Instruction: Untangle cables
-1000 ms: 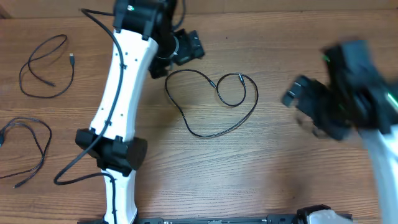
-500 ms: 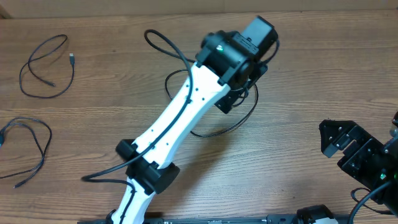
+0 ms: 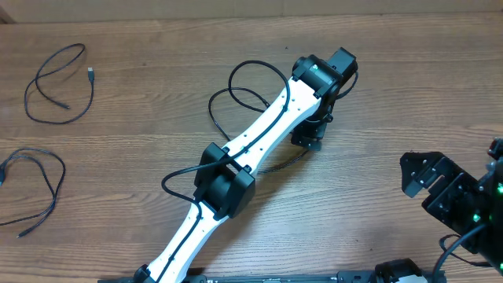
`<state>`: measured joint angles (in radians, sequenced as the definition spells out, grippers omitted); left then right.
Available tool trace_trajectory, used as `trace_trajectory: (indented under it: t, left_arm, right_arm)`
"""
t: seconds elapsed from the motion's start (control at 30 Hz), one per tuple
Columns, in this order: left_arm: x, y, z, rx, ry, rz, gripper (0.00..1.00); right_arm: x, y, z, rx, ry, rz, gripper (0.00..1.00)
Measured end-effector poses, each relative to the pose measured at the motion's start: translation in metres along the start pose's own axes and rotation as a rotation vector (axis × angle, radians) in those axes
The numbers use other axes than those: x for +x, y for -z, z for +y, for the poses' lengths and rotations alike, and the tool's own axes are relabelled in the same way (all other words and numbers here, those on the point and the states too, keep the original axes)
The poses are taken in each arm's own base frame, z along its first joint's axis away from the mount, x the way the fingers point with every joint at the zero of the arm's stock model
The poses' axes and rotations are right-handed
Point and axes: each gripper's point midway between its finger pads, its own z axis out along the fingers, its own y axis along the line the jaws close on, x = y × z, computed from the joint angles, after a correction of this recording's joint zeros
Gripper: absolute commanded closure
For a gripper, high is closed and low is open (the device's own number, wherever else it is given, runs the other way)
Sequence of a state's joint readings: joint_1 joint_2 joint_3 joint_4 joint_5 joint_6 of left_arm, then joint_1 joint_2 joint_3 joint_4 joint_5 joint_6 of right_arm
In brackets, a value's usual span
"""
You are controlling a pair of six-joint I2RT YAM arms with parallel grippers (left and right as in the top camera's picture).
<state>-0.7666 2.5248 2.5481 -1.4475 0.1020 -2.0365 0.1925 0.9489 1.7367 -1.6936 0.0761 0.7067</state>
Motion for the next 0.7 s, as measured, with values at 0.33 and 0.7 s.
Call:
trace_trajectory:
  t: [0.33,0.7]
  left_arm:
    - [-0.006,-0.041,0.009,-0.081,0.035,-0.037,0.0]
    - [-0.028,-0.043,-0.001,-0.04,0.043,-0.129,0.01]
  right_arm:
    - [0.002,-0.018,-0.001,0.053,0.005,0.05,0.0]
    - [0.001,-0.028,0.001,0.078,0.007,0.076,0.0]
